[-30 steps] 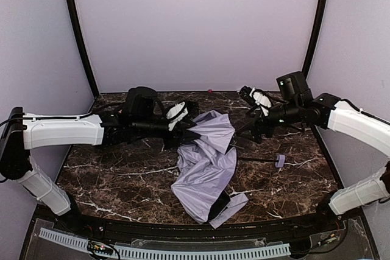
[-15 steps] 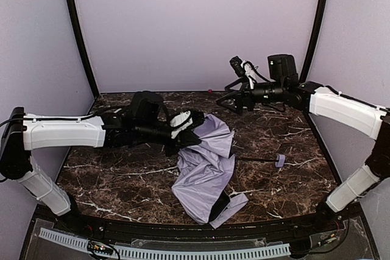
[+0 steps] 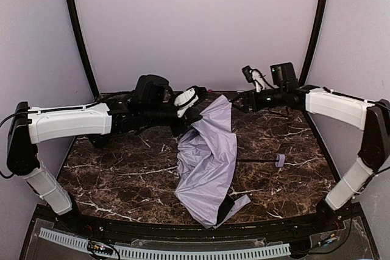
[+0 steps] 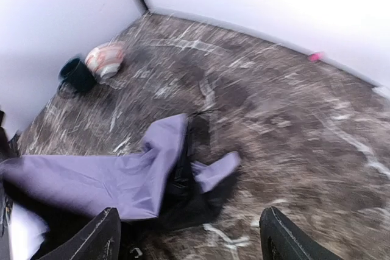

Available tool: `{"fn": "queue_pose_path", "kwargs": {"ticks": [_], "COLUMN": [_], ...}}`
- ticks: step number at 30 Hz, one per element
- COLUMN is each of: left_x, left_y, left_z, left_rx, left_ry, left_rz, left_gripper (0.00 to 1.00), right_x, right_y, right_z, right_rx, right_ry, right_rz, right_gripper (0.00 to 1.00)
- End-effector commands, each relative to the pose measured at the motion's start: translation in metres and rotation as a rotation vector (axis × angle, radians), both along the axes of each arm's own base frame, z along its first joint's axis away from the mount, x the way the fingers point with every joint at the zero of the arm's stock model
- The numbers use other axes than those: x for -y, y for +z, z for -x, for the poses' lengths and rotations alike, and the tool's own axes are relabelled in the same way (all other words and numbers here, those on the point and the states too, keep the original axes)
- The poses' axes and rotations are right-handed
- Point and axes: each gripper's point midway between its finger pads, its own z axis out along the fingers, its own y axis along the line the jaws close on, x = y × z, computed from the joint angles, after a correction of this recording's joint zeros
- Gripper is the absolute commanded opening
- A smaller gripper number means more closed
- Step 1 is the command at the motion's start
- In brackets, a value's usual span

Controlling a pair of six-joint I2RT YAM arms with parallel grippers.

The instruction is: Put away the umbrella

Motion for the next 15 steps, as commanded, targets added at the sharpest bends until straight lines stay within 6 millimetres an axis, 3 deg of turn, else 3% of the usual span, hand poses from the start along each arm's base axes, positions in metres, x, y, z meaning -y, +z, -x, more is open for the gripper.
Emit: {"fn": "queue_pose_path", "kwargs": {"ticks": [1,3,4,9,11,15], "left_x": [-0.019,-0.018,-0.019,-0.05,-0.063,-0.057], "left_y": [0.006,0.015,0.021,0.054,0.053,0.009], "left_z": [-0.037,-0.037,-0.031,0.009,0.031,0.085], "left_rx": [-0.053,-0.066,-0.076,-0.152,-0.214,-0.412], "left_ry": [0.146,0.136,0.119,0.125,0.128,0.032], "left_rz": [0.041,0.06,0.067,0.149,0.16,0.085], "left_gripper": [0.21,0.49,0.57,0.8,0.81,0.7], "right_x": [0.038,0.031,0.026,0.018,0.01,0.0], "right_y": [0.006,-0.012,-0.014,-0.002,0.002,-0.014], "right_z": [0.022,0.051,0.066,0.122,0.144,0.168], "right_rx": [-0.004,-0.077,-0.097,-0.156,-0.181,-0.231], "right_ry": [-0.102,-0.027,0.01,0.048,0.077,0.06], "right_rz": [-0.006,-0.021,-0.04,-0.178,-0.232,-0.226], "right_gripper": [0.8,0.8,0.8,0.81,0.83,0.84]}}
